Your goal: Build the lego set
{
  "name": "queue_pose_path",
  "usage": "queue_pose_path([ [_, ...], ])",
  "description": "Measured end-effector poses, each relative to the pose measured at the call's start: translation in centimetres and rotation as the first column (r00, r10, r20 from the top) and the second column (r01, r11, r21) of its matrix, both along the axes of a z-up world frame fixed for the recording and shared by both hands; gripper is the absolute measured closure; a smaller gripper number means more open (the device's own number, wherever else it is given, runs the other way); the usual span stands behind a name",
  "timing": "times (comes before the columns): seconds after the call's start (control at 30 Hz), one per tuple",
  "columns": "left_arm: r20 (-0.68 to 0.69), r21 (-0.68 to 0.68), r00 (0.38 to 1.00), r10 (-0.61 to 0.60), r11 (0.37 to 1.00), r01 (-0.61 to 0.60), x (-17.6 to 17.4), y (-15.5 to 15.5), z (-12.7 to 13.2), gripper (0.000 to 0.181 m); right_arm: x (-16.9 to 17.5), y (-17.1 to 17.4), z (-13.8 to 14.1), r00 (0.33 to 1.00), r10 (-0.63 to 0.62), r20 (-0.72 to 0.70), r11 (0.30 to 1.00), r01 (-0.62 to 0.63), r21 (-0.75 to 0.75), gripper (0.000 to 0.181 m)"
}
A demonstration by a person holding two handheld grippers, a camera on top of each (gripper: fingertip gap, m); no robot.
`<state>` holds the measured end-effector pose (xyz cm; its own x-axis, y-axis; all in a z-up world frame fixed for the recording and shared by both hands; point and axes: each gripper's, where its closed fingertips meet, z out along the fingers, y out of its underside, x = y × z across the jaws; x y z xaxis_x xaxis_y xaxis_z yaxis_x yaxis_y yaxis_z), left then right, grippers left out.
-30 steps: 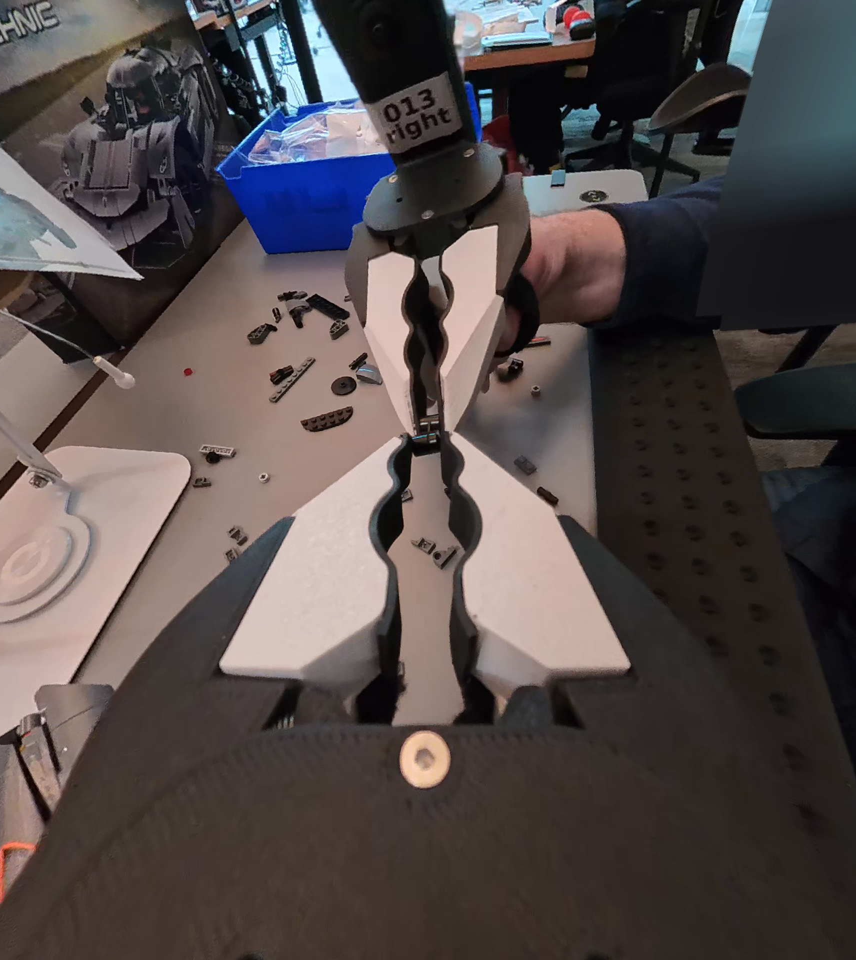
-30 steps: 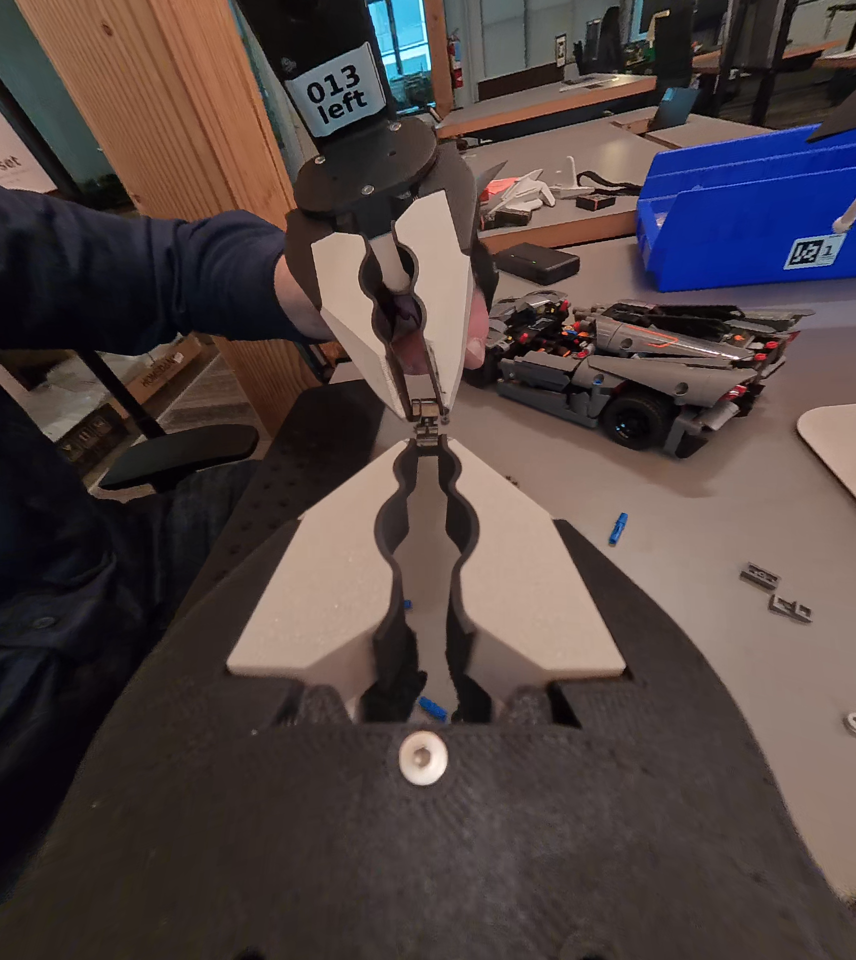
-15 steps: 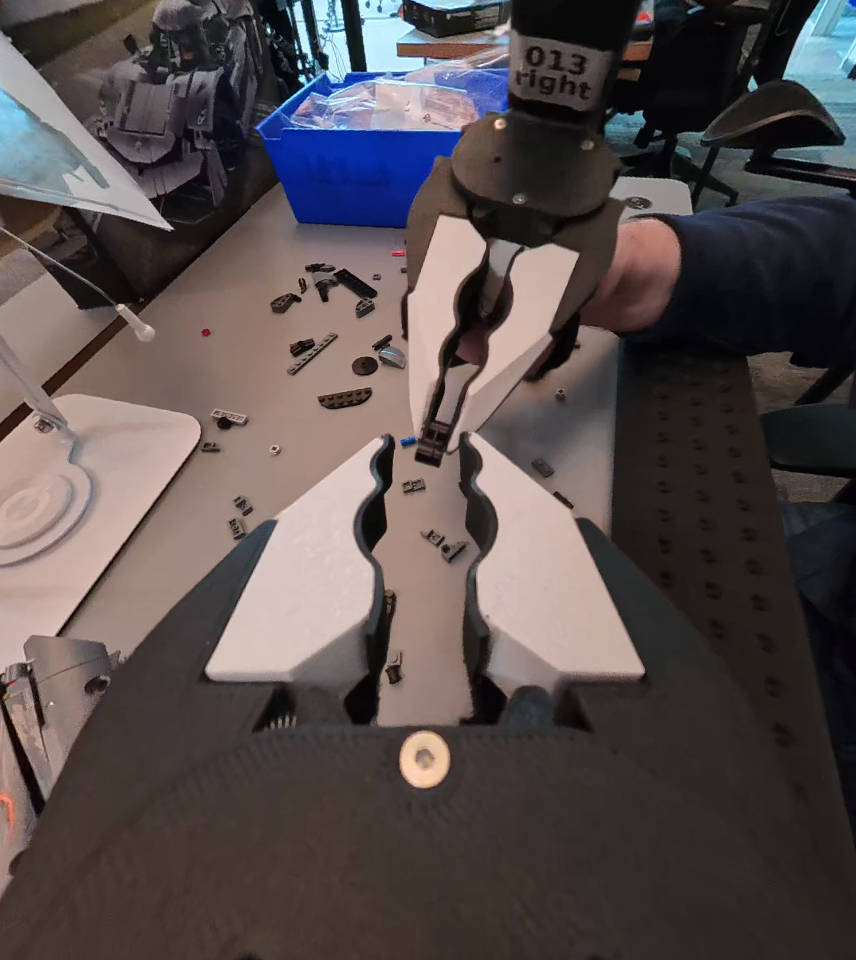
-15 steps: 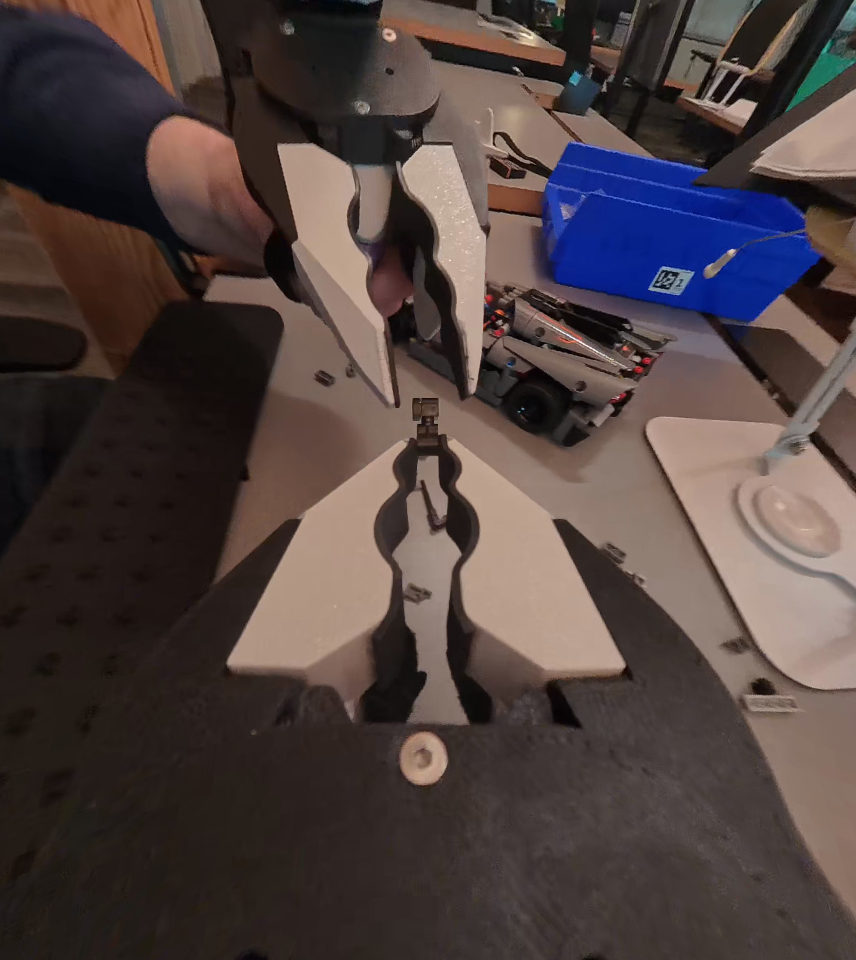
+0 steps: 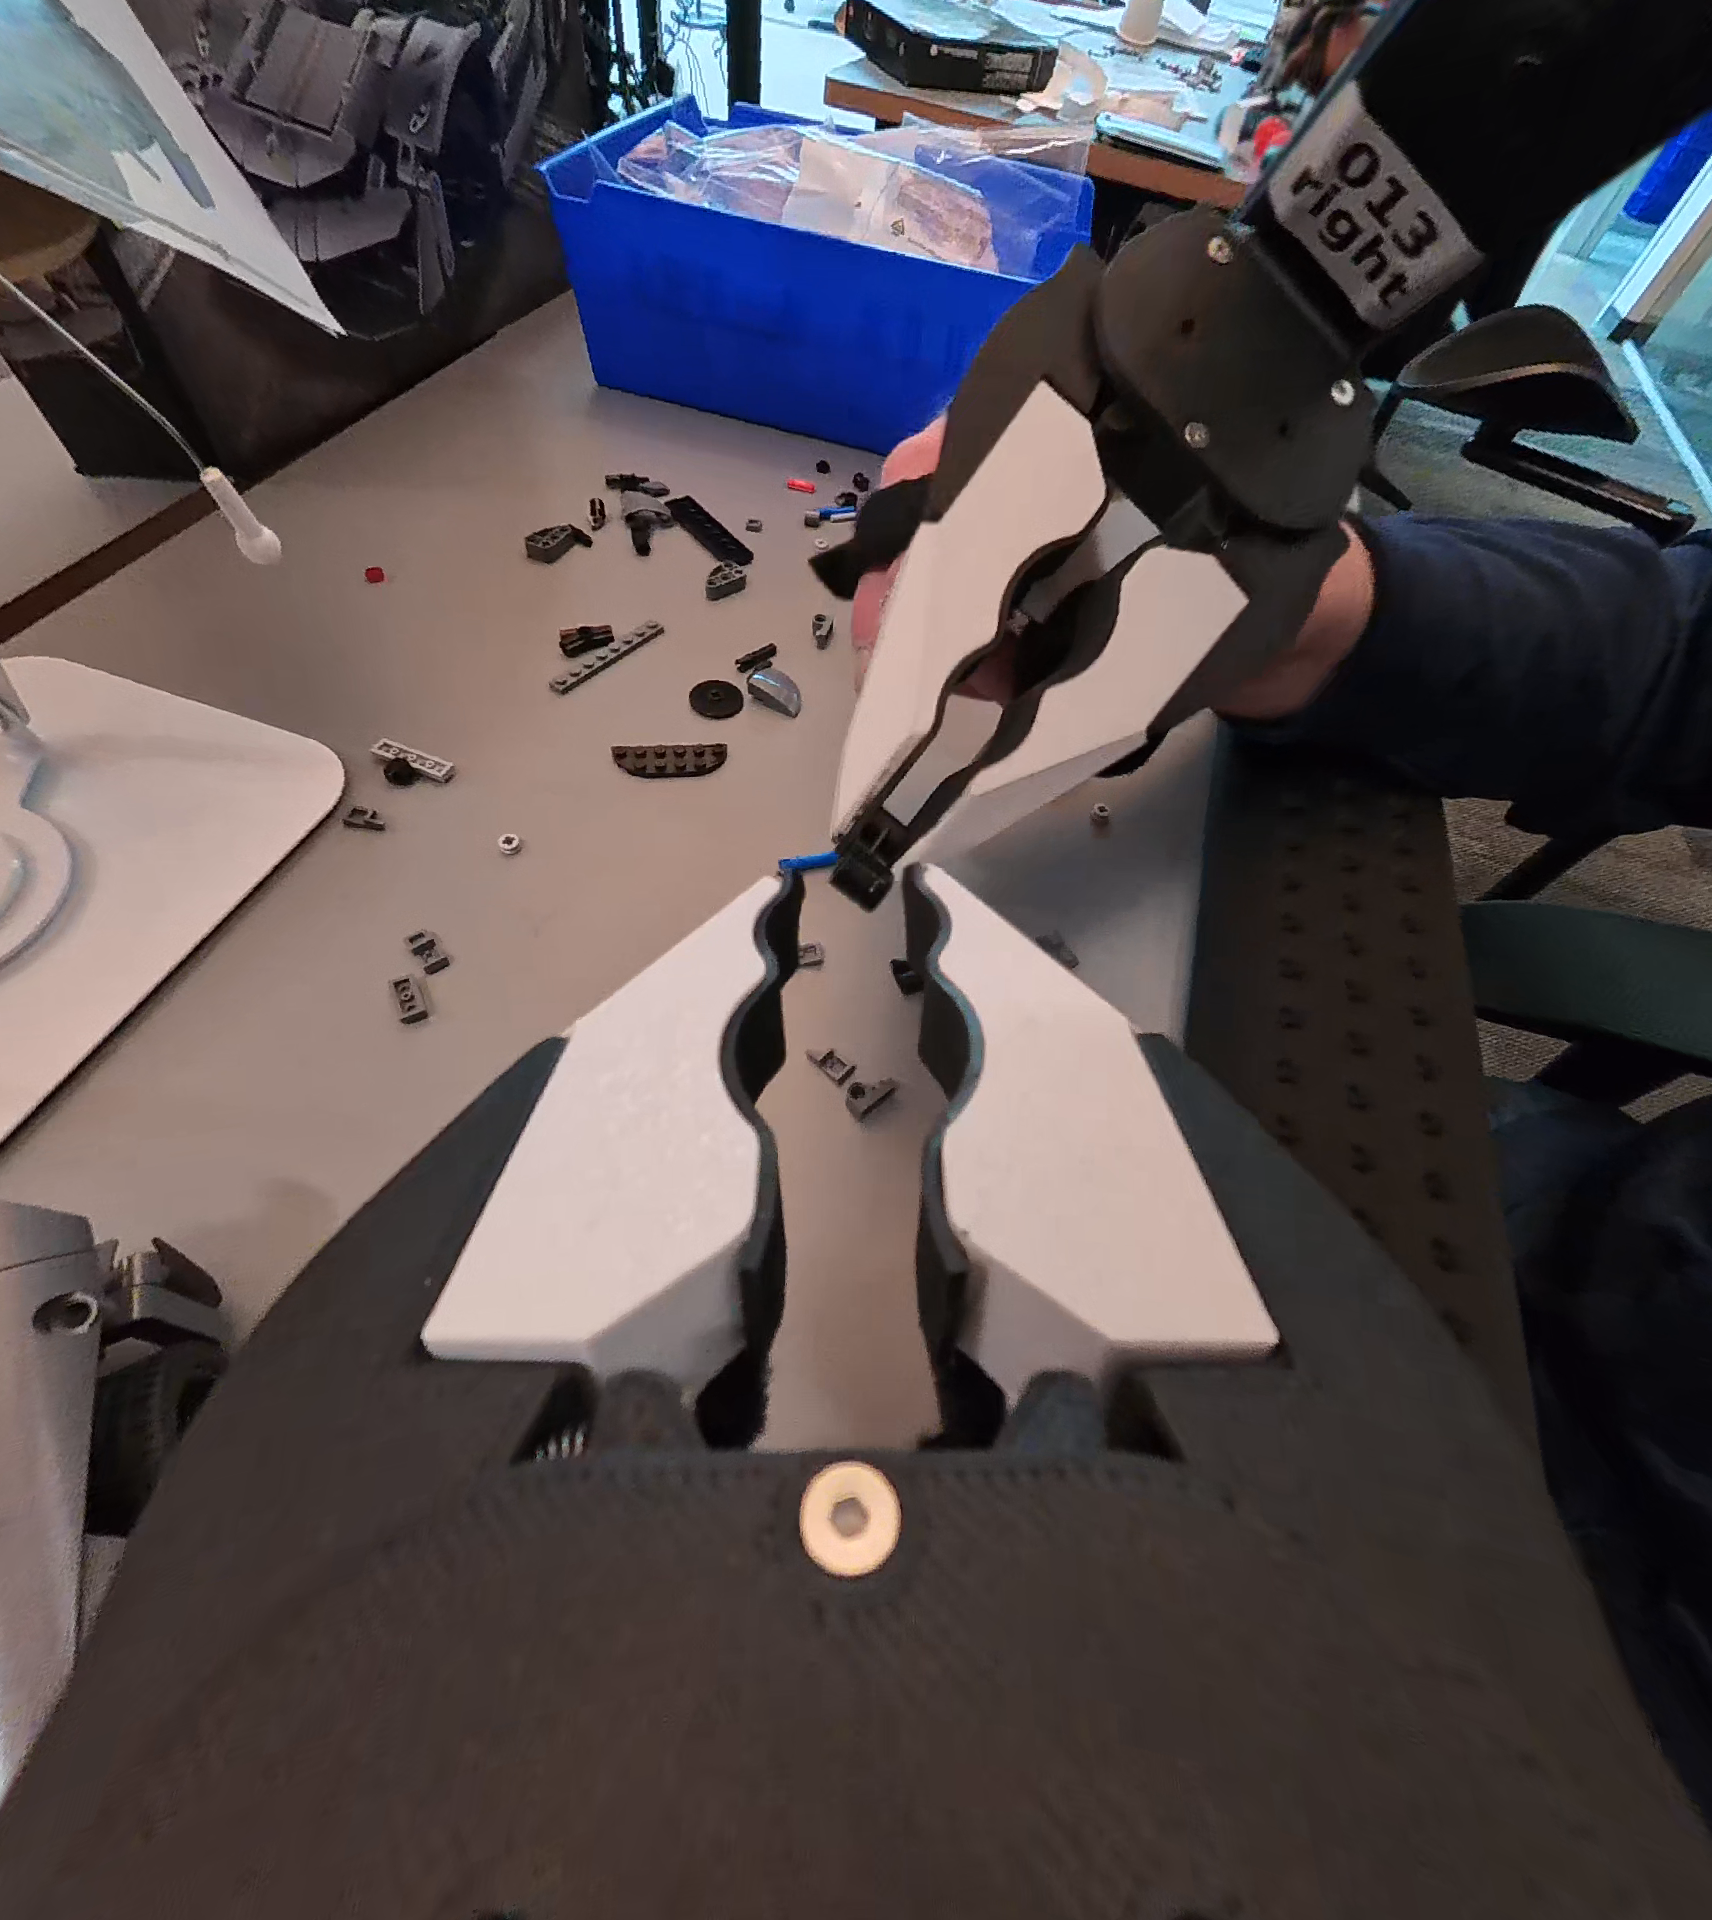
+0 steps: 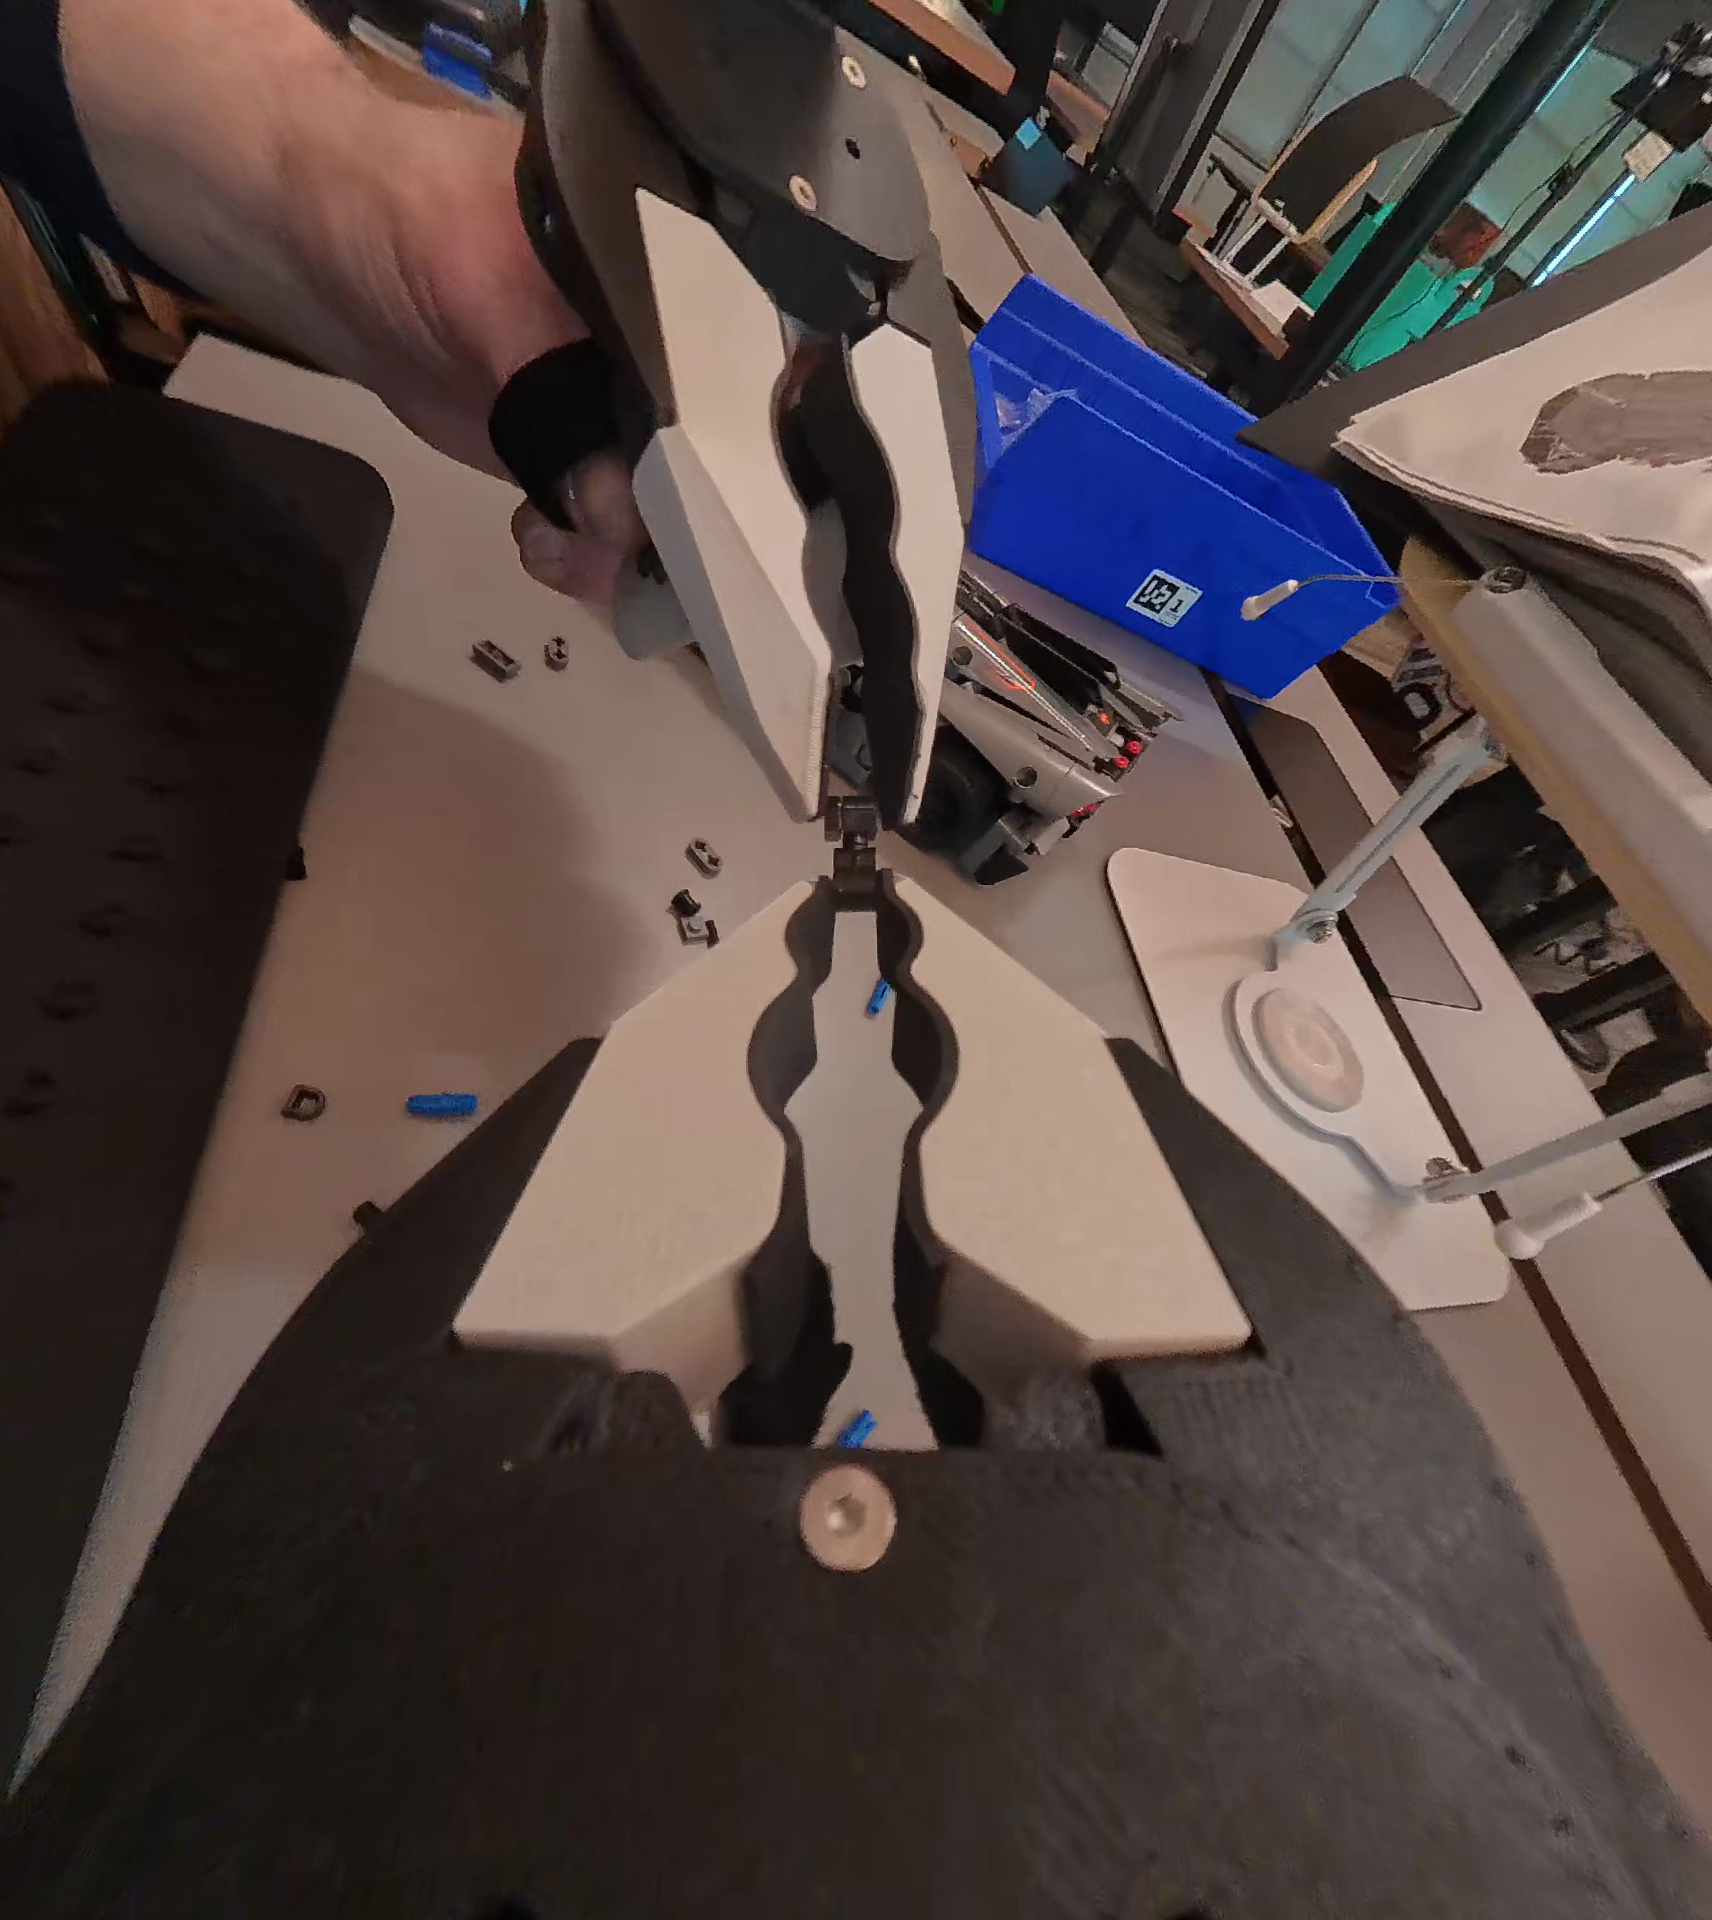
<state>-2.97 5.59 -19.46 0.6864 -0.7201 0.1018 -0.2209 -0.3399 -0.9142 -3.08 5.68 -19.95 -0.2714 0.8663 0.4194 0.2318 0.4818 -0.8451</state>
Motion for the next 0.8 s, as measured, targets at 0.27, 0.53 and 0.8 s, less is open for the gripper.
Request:
queue_pose_path([
  [0.27, -0.009, 0.011, 1.000, -0.002, 1.000, 0.002, 0.09, -0.03, -0.07, 0.171, -0.06, 0.06, 0.01, 1.000, -0.014, -0.012, 0.998, 0.015, 0.066, 0.176],
  [0.53, -0.004, 0.011, 1.000, 0.016, 1.000, -0.016, -0.05, 0.14, -0.06, 0.170, -0.14, 0.33, 0.28, 0.998, -0.045, -0.039, 0.988, 0.050, 0.147, 0.176],
  [0.8, 0.098, -0.035, 0.995, 0.015, 0.999, -0.012, -0.07, 0.16, 0.39, 0.171, -0.25, 0.24, 0.40, 0.996, -0.068, -0.065, 0.953, 0.084, 0.293, 0.176],
])
